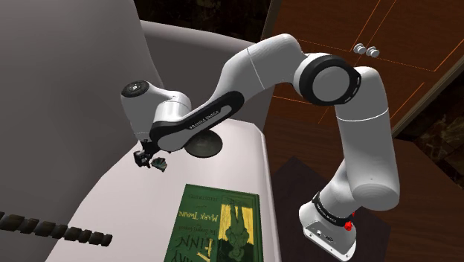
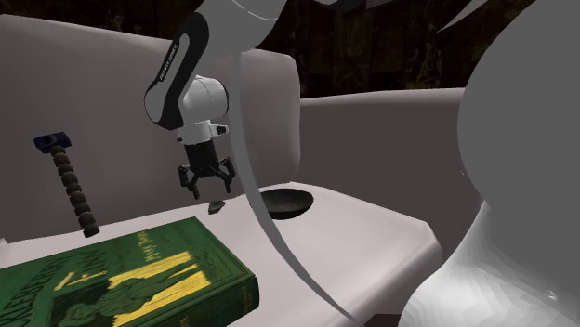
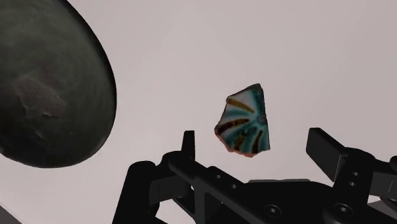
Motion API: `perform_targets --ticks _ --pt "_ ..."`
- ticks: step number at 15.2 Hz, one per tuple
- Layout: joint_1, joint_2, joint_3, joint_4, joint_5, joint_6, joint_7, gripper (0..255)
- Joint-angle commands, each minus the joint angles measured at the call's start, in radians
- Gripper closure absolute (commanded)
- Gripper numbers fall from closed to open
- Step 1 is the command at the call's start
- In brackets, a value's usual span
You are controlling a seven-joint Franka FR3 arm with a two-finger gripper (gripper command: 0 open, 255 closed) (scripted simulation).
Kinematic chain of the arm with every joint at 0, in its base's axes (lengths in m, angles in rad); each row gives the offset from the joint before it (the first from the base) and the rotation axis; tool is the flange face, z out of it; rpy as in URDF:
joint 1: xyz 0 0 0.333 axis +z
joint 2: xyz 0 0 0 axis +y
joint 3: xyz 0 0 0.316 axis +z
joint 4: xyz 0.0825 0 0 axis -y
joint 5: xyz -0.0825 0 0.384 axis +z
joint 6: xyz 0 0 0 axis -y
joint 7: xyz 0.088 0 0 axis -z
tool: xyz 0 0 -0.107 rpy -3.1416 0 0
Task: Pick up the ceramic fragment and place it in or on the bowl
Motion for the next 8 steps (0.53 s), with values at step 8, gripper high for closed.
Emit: perform_targets --ticks 8 --pt "0.004 0.040 -0.016 -0.002 -0.020 0.041 0.012 0"
